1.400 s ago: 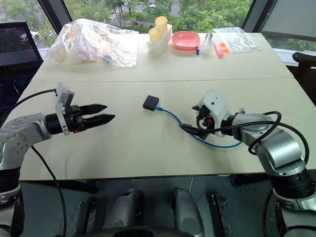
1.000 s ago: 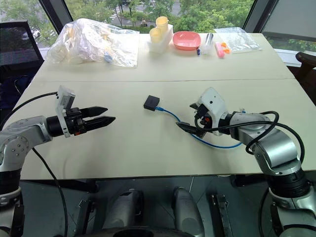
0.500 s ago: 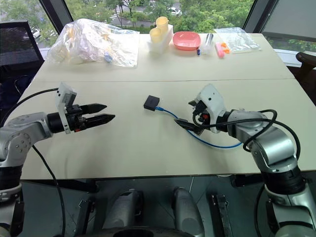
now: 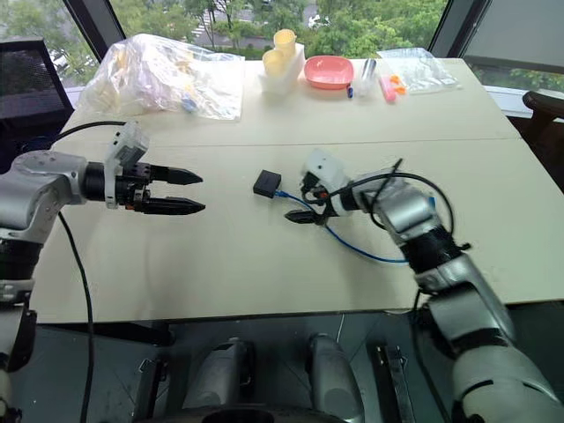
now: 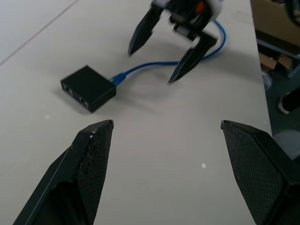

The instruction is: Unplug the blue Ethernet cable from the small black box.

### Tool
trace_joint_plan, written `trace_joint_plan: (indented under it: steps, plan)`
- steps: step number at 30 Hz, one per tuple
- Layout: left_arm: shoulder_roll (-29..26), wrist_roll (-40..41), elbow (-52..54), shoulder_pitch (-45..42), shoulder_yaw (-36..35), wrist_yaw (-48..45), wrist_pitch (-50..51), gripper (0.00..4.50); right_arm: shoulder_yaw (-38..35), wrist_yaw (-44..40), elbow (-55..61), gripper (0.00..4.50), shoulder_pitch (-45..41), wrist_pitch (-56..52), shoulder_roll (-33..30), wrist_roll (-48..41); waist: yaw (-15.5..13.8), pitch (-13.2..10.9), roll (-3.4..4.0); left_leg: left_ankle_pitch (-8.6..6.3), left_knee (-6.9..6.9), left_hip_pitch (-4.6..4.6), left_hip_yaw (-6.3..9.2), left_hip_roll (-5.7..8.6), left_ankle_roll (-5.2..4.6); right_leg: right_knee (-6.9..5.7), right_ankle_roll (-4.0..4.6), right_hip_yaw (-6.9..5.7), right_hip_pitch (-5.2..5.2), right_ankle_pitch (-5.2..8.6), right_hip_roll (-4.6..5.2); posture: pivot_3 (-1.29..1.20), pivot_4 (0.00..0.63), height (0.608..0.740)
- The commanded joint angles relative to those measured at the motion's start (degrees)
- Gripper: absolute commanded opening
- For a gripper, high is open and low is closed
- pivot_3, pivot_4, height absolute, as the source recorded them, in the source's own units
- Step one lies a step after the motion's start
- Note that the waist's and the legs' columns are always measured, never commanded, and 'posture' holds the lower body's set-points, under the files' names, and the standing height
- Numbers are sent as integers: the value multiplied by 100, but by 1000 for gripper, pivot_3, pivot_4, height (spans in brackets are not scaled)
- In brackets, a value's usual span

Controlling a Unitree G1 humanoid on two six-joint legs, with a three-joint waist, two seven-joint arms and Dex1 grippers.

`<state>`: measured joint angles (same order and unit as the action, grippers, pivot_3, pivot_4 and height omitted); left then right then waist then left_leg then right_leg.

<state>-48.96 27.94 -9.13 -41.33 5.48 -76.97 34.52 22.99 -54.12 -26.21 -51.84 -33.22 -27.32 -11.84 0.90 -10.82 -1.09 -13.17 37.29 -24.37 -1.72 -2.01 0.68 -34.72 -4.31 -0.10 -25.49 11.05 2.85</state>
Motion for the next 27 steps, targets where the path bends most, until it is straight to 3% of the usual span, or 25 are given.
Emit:
trace_joint_plan:
  steps: [1, 8, 13, 18, 24, 27]
  plan:
    - [26, -33, 181, 99, -143, 68, -45, 3852, -42, -148, -939, 4500, -368, 762, 219, 385, -10, 0, -1, 0, 0, -5, 1, 0, 0, -4, -4, 0, -5, 0, 1, 0, 150, 740]
    - [30, 201, 998, 1025, -633, 620, 256, 3852, -83, -452, -3022, 4500, -947, 1952, 794, 994, 48, 0, -2, 0, 1, 22, -1, -1, 0, -46, -10, 7, -5, 3, 0, 0, 150, 740]
    - [35, 191, 1149, 1221, -734, 818, 323, 3865, -311, -362, -3691, 2861, -1191, 2420, 1128, 1214, 40, 0, -2, 2, 1, 65, 0, -5, 3, -52, 1, 8, 28, 3, -5, 0, 150, 740]
    - [46, 44, 958, 1123, -626, 843, 220, 3865, -369, -169, -3862, 436, -1255, 2804, 1335, 1559, 135, 0, -2, 2, -14, 78, -3, -5, 3, -54, 2, 12, 33, 4, -5, 0, 150, 740]
    - [285, -211, 134, 599, -577, 946, -113, 3865, -345, 404, -3171, 436, -1026, 3666, 833, 2096, 126, 0, -1, 2, -15, 82, -2, -4, 4, -61, 3, 12, 34, 4, -6, 0, 150, 740]
    - [933, 504, -1116, -571, -1486, 1597, 356, 3865, -592, 844, -1577, 436, -530, 4141, 150, 2327, -53, -7, -4, 4, -1, 70, 1, 2, 6, -58, 1, 9, 32, 6, 0, 0, 150, 740]
